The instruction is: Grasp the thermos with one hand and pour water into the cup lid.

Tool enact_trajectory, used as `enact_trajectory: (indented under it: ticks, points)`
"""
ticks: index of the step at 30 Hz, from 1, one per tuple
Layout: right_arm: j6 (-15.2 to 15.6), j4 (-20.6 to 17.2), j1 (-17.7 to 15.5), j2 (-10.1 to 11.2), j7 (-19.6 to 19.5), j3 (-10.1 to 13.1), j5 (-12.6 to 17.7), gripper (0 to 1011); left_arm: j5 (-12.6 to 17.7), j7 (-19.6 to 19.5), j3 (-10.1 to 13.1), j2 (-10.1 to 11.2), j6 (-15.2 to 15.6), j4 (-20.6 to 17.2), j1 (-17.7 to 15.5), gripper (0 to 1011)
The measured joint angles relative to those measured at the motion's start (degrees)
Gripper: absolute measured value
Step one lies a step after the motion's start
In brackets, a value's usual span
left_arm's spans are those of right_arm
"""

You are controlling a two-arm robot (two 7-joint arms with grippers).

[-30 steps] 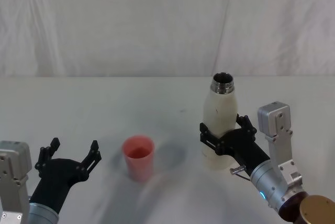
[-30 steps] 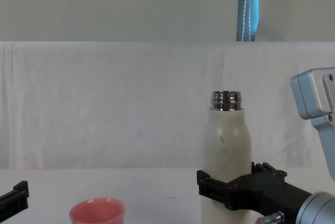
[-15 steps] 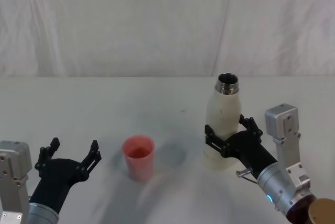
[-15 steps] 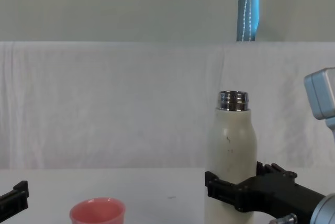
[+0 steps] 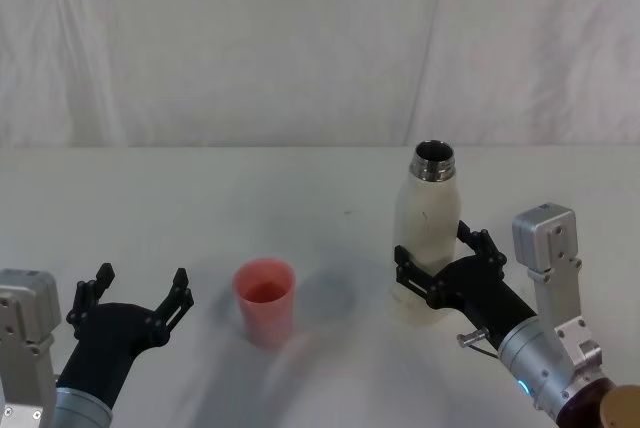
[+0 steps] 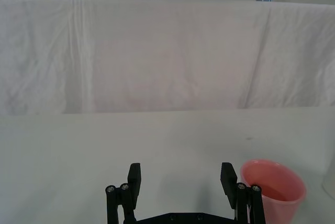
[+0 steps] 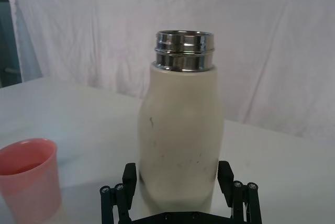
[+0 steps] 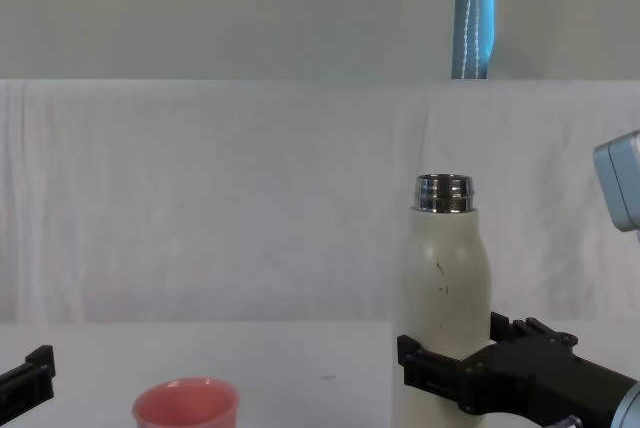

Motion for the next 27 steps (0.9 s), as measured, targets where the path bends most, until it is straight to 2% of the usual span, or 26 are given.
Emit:
enact_trajectory:
  ticks: [14, 27]
  points:
    - [1.9, -3.5, -2.1, 1.9, 1.0, -0.1, 1.3, 1000, 0.0, 0.0, 0.0, 0.0, 0.0, 0.0, 0.0, 1001]
    - [2.7, -4.7, -3.3, 2.9, 0.6, 0.8, 1.9, 1000, 0.0, 0.0, 0.0, 0.0, 0.0, 0.0, 0.0, 1001]
